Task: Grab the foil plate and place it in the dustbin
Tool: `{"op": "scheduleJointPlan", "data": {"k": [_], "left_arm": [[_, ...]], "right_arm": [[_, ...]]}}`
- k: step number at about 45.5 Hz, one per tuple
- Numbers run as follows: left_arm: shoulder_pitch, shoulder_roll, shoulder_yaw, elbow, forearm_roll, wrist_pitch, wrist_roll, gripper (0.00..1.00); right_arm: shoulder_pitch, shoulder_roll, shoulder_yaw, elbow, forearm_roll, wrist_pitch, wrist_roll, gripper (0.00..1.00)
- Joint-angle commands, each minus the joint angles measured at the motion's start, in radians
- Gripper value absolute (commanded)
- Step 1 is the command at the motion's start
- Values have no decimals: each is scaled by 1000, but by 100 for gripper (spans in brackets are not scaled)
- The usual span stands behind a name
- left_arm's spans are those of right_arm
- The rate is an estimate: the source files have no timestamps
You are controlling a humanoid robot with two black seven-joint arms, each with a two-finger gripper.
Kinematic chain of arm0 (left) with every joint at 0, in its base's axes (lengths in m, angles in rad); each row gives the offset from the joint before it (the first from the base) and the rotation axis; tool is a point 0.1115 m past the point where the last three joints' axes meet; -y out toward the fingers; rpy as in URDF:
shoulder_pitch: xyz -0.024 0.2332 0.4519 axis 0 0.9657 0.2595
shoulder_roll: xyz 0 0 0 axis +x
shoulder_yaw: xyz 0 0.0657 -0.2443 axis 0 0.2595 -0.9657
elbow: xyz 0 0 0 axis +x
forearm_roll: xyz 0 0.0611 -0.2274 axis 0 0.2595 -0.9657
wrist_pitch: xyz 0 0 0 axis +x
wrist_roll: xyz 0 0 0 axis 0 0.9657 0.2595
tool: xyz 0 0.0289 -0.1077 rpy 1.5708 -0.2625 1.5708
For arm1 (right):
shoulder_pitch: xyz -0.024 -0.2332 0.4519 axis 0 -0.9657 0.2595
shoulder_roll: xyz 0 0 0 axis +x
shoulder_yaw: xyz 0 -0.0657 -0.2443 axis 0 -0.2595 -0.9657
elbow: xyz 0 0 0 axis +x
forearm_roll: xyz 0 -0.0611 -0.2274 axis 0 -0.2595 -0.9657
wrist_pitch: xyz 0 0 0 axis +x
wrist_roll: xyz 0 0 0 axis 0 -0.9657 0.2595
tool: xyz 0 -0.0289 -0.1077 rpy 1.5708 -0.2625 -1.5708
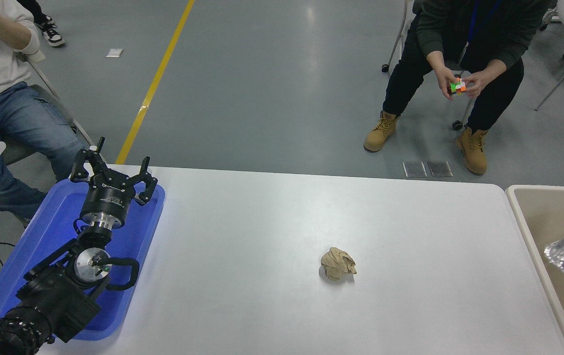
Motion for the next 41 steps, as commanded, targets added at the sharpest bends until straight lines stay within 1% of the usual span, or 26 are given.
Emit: {"op": "scheduleJointPlan", "data": {"k": [1, 5, 13, 21, 26, 32, 41], "left_arm": [[0, 0, 0, 0, 0, 0, 0, 100], [0, 0, 0, 0, 0, 0, 0, 100], [0, 0, 0, 0, 0, 0, 0, 100], [0, 0, 0, 0, 0, 0, 0, 100], [0, 0, 0, 0, 0, 0, 0, 100], [0, 0, 0, 0, 1, 0, 0, 100], [0, 0, 0, 0, 0, 0, 0, 100]], "right_arm": [[-2, 0, 9, 14, -10, -6, -1, 100], [11, -1, 8, 19, -51, 3, -1, 100], [110, -18, 8, 47, -174, 8, 1, 100], [280, -50, -5, 102, -271, 9, 1, 100], [396, -72, -9, 132, -311, 15, 1, 100], [553, -84, -32, 185, -354, 75, 1, 100], [769, -73, -97, 295, -369, 166, 1, 100]]}}
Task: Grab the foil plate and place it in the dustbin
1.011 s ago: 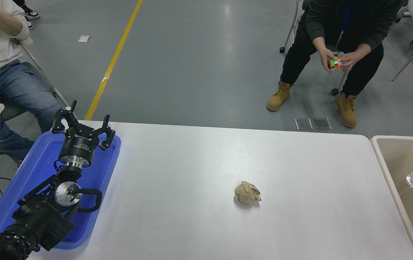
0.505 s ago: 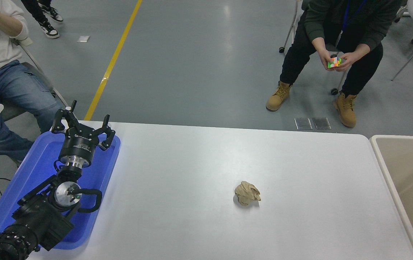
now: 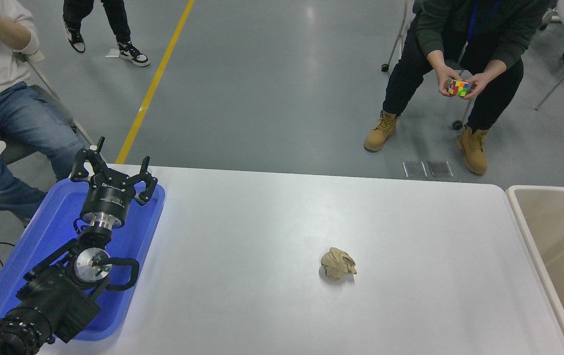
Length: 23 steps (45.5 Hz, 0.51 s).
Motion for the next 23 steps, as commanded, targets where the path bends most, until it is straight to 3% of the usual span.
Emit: {"op": "scheduleJointPlan", "data": {"k": [1, 12, 23], "left_arm": [[0, 0, 0, 0, 0, 0, 0, 100], [0, 0, 0, 0, 1, 0, 0, 100], [0, 0, 0, 0, 1, 0, 0, 100]], "right_arm": [[269, 4, -60, 128, -45, 85, 0, 100], [409, 133, -121, 197, -137, 101, 0, 100], [524, 249, -206, 279, -162, 273, 0, 100]]}}
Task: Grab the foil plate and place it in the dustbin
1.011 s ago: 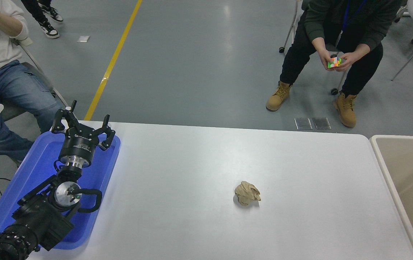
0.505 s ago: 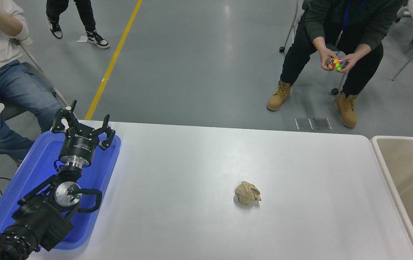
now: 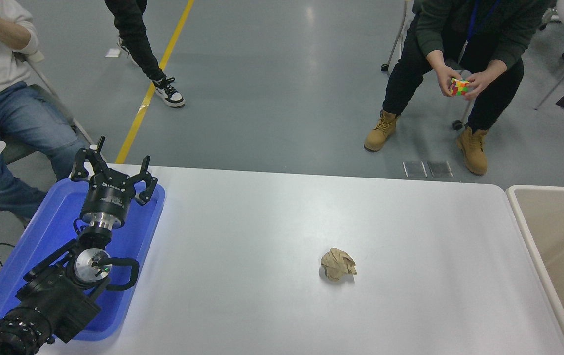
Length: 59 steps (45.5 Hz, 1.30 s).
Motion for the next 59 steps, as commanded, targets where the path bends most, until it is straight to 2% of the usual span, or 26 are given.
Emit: {"op": "scheduleJointPlan", "data": {"k": [1, 10, 26, 43, 59], "left_arm": [[0, 0, 0, 0, 0, 0, 0, 100], [0, 0, 0, 0, -1, 0, 0, 100], [0, 0, 0, 0, -1, 0, 0, 100], [0, 0, 0, 0, -1, 0, 0, 100], [0, 0, 0, 0, -1, 0, 0, 100]], "right_arm": [[129, 120, -88, 69, -35, 146, 0, 100], [195, 197, -148, 111, -35, 327, -2, 100], [427, 196, -261, 460, -34, 577, -2, 100], [618, 191, -280, 681, -23, 672, -3, 100], [641, 189, -301, 695, -28, 698, -7, 100]]}}
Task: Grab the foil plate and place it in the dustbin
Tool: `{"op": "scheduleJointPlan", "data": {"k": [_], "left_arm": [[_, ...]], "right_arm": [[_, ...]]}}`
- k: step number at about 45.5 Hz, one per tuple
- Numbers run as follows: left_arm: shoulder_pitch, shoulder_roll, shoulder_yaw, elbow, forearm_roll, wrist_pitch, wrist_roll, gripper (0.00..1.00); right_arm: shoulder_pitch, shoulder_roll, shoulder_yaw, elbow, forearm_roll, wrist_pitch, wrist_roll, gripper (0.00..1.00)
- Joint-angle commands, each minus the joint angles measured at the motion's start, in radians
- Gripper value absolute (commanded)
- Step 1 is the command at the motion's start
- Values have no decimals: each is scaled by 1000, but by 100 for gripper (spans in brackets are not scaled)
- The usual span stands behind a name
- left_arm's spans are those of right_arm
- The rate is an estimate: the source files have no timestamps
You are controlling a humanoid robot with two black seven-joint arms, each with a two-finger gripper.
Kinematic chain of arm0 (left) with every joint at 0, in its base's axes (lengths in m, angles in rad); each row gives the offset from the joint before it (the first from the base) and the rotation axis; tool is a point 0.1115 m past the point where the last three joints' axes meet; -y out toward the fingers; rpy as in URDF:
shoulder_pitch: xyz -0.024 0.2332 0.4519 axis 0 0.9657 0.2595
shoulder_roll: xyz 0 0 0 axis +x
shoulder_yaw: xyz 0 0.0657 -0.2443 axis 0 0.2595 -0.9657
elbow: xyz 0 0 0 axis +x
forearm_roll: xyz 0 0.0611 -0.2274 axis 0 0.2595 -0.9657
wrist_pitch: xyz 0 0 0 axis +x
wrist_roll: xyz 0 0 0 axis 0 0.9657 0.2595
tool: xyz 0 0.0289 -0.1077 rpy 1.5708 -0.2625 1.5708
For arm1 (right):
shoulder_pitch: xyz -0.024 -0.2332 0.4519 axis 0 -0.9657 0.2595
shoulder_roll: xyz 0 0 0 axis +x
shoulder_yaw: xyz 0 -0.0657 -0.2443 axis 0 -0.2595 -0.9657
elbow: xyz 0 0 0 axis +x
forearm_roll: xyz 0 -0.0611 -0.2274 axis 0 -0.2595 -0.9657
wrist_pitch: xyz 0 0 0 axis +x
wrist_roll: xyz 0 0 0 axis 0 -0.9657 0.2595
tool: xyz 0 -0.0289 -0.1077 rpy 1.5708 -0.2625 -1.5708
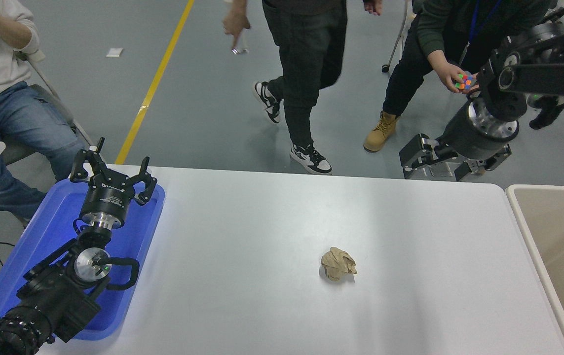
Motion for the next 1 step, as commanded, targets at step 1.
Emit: {"op": "scheduleJointPlan", "data": {"k": [1], "left_arm": [[0, 0, 0, 0, 0, 0, 0, 100]], "right_arm": [[27, -1, -13, 29, -3, 22, -2, 100]]}}
